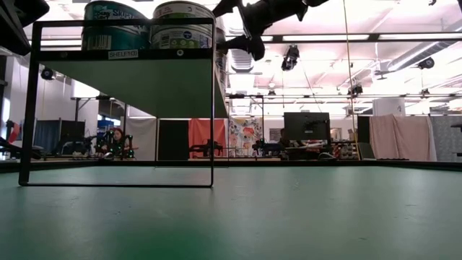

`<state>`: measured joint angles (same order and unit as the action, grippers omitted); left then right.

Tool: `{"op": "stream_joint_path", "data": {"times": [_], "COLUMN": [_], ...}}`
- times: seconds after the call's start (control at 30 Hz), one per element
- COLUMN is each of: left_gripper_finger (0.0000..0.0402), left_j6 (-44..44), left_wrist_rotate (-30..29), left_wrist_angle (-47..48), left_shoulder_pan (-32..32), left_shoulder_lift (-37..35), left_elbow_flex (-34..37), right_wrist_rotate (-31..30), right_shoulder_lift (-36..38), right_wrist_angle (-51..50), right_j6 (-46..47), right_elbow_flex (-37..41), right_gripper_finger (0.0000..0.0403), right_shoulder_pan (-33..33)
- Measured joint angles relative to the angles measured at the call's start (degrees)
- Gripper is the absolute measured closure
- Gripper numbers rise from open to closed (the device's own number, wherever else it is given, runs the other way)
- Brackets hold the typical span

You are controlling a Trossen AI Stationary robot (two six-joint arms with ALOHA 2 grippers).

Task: Stack canned seafood by type on shelf
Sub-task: Stack the blue and pink tuna can on top of the blue and pink tuna cans on the shelf

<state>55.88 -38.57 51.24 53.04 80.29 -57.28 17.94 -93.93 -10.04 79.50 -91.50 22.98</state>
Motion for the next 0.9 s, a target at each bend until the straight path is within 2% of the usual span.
{"op": "stream_joint_path", "data": {"times": [0.6,0.9], "left_gripper_finger": [0.0402,0.0402], "left_j6": [0.63,0.62], "left_wrist_rotate": [-0.01,0.05], "left_wrist_angle": [-0.31,-0.63], "left_shoulder_pan": [0.0,0.0], "left_shoulder_lift": [0.0,0.0], "left_elbow_flex": [0.0,0.0], "right_wrist_rotate": [0.74,3.1], "right_shoulder_lift": [-0.02,0.02], "right_wrist_angle": [0.61,-1.49], "right_j6": [0.44,0.61], "right_elbow_flex": [0.0,0.0], "right_gripper_finger": [0.0049,0.0048], "right_shoulder_pan": [0.56,1.03]}}
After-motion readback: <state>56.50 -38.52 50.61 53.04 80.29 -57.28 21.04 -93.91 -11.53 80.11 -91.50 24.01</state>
